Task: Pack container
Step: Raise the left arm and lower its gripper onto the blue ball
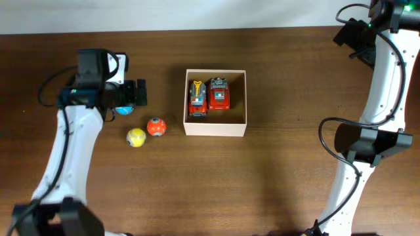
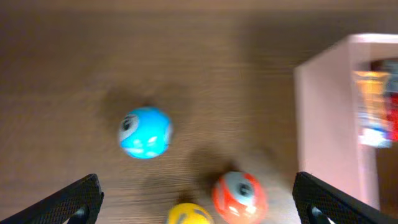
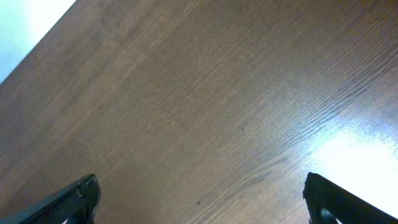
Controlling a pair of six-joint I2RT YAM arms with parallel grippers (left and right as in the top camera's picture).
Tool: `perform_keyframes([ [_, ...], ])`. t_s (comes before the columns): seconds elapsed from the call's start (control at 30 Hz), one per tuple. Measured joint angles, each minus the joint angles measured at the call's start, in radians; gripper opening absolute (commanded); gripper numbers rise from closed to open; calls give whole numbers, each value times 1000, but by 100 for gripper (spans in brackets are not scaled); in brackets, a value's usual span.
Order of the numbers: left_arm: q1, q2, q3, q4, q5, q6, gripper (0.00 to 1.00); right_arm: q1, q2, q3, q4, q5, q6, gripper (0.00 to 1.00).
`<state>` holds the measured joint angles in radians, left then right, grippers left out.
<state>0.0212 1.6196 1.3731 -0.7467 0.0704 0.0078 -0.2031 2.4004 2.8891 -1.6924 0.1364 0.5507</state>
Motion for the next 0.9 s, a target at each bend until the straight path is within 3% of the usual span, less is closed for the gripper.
perform_keyframes([
  [0.47,0,238,0,60,-109,-55,100,0,0,0,0,0,0,99],
  [0.9,56,313,0,77,-140,-58,99,0,0,0,0,0,0,99],
])
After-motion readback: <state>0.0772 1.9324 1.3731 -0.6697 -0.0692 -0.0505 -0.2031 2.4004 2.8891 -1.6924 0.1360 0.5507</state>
